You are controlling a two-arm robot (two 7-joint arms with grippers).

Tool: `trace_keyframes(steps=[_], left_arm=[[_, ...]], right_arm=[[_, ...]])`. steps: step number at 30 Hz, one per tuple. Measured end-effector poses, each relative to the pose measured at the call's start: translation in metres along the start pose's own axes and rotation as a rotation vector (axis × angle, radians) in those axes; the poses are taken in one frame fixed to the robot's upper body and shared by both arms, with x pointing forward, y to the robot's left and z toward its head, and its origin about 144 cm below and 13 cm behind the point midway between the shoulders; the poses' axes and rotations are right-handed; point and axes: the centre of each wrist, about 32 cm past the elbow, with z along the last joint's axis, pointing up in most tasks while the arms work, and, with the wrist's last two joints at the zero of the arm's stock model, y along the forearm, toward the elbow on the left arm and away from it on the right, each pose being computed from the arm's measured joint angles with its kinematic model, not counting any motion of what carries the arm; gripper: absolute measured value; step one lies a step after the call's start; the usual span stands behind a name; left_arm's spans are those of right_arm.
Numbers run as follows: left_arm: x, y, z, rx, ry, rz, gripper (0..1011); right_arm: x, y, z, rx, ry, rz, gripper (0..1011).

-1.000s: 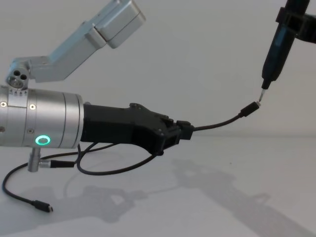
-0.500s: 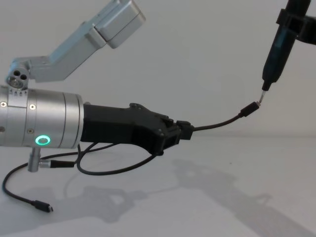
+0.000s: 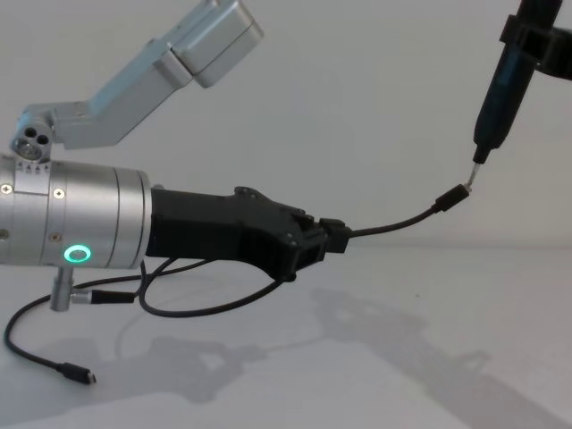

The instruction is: Pick up the data cable with the one hand.

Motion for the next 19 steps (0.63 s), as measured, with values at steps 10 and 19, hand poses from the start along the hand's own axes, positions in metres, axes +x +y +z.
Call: trace_keyframes(steps=[10,19], left_arm=[[0.0,0.0,0.0,0.0,0.0,0.0,36],[0.0,0.0,0.0,0.0,0.0,0.0,37]], right_arm=[[-0.0002,-0.0001,0.0,0.001,0.001,0.002,274],[-0.0003,-0.0001,0.0,0.002,0.002,0.002,274]])
